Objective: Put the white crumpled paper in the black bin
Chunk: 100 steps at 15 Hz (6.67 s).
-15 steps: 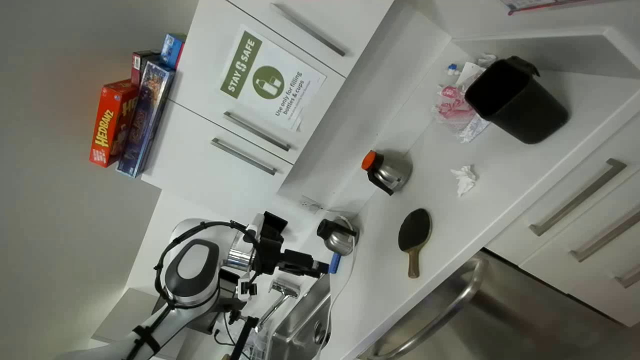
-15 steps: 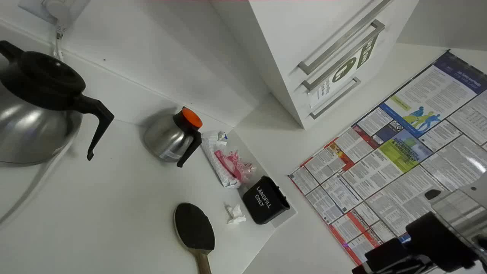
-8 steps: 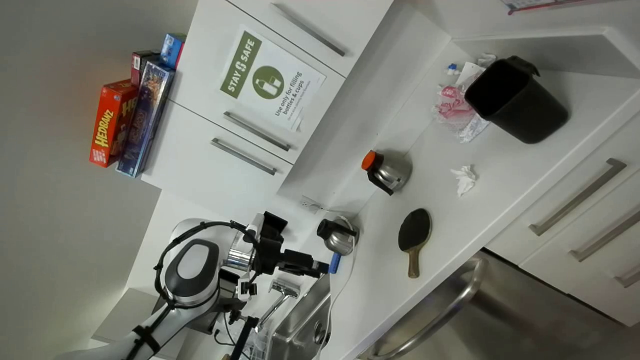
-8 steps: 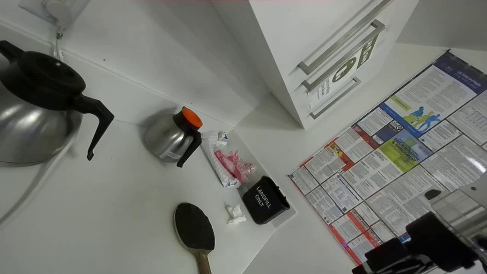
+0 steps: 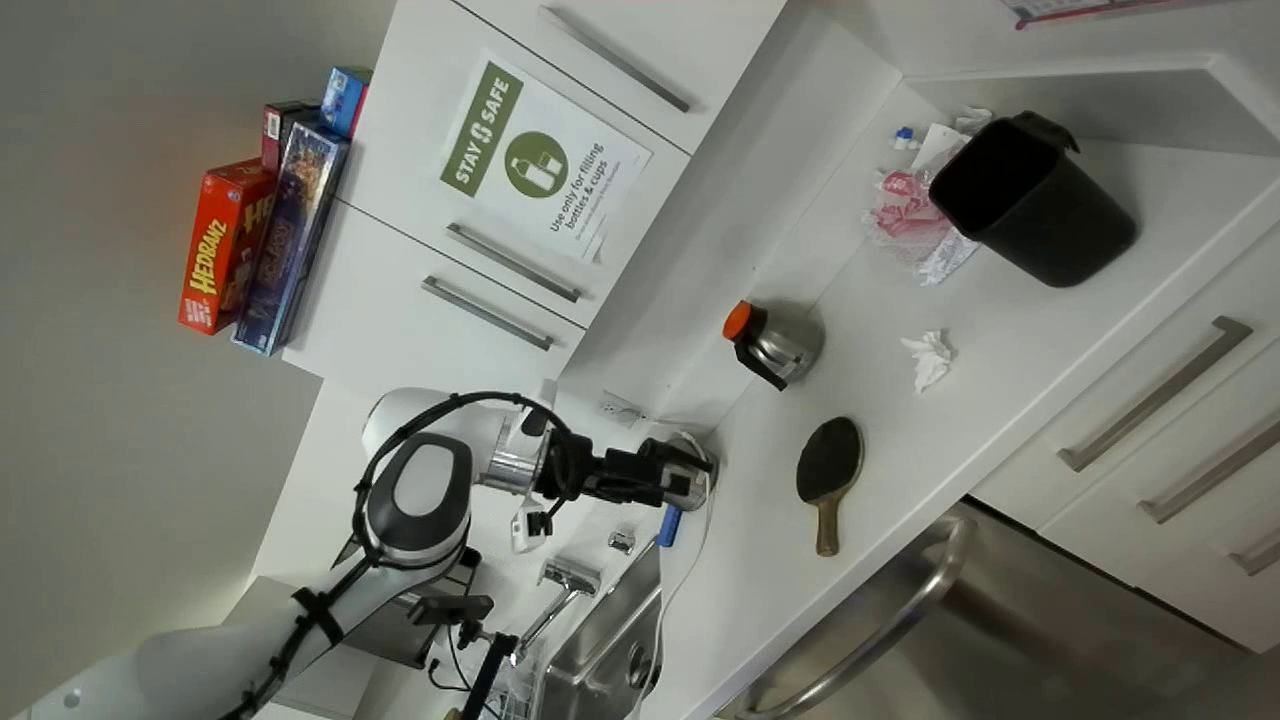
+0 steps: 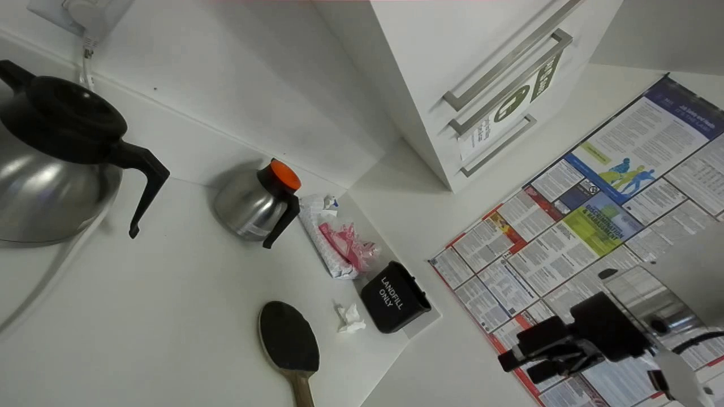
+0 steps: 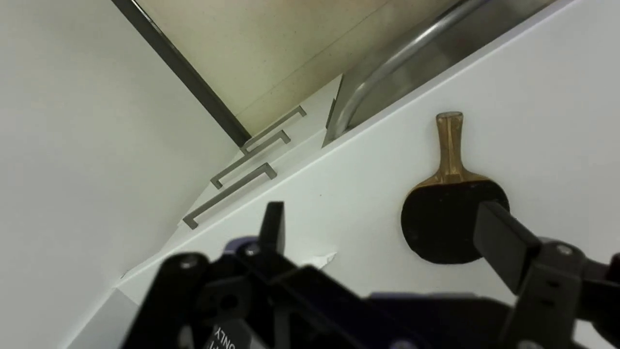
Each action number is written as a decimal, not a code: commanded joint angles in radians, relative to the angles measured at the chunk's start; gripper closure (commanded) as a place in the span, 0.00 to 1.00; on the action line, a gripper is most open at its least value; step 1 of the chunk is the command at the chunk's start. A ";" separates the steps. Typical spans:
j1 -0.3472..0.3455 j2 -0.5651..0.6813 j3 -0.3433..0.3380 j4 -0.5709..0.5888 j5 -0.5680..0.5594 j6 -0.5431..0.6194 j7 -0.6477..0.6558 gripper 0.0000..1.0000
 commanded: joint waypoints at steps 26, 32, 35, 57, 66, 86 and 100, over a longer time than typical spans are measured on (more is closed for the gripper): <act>-0.038 0.820 -0.160 0.476 -0.019 0.486 -0.111 0.00; -0.050 1.053 -0.152 0.688 0.032 0.495 -0.157 0.00; -0.048 1.142 -0.151 0.788 0.053 0.477 -0.158 0.00; -0.054 1.392 -0.140 1.128 0.109 0.228 -0.148 0.00; -0.049 1.404 -0.150 1.168 0.104 0.151 -0.135 0.00; 0.001 1.510 -0.183 1.144 0.047 0.406 -0.135 0.34; 0.022 1.417 -0.259 1.101 0.051 0.398 -0.059 1.00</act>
